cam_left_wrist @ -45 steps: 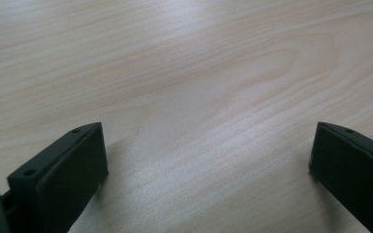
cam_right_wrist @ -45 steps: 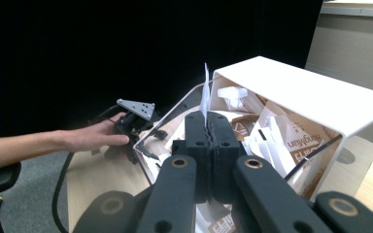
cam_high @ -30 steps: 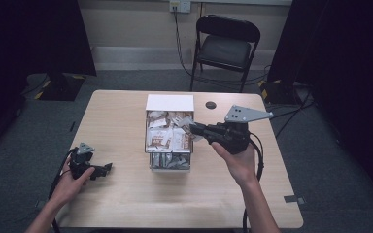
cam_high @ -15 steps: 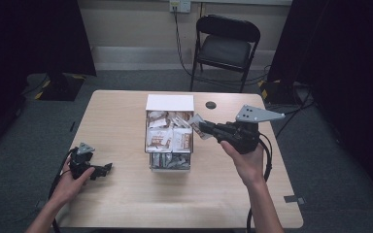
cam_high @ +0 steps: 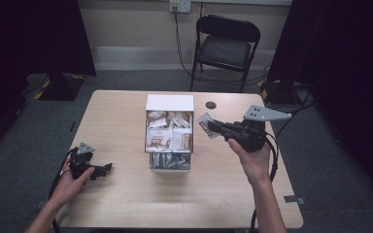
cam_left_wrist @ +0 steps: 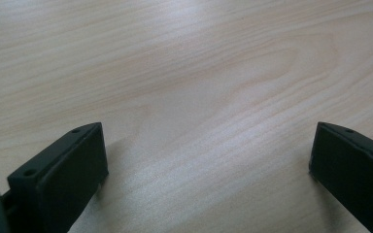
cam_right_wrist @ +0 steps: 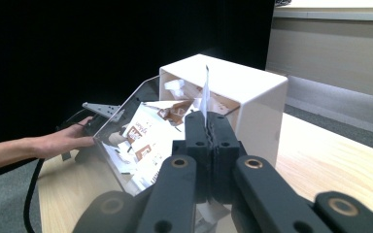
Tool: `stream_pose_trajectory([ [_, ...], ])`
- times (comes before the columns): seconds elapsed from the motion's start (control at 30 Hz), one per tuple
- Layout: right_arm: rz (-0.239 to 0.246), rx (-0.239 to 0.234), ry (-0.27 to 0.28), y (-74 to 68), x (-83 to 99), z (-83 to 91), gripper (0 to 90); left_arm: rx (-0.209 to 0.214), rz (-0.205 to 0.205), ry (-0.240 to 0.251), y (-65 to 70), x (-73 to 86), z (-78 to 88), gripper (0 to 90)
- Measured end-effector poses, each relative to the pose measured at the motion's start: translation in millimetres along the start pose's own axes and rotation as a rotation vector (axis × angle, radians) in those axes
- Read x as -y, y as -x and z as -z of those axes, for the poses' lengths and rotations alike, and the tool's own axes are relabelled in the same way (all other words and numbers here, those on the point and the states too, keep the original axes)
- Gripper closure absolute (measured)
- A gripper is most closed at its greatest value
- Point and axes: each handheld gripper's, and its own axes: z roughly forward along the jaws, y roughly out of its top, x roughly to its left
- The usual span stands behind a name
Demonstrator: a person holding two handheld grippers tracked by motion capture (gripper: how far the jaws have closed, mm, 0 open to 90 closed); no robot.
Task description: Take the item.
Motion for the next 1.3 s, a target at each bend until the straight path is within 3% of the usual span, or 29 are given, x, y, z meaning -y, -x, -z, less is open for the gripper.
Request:
stream_pose_trajectory([
  [0.7,-0.054,0.076,-0.025,27.7,19.0,4.0,89.3,0.000,0.000,0.000,0.0,0.0,0.0,0.0],
  [1.3,-0.105,0.086,-0.084,45.1,41.6,-12.0,89.3,0.000,0.000,-0.001,0.0,0.0,0.0,0.0],
])
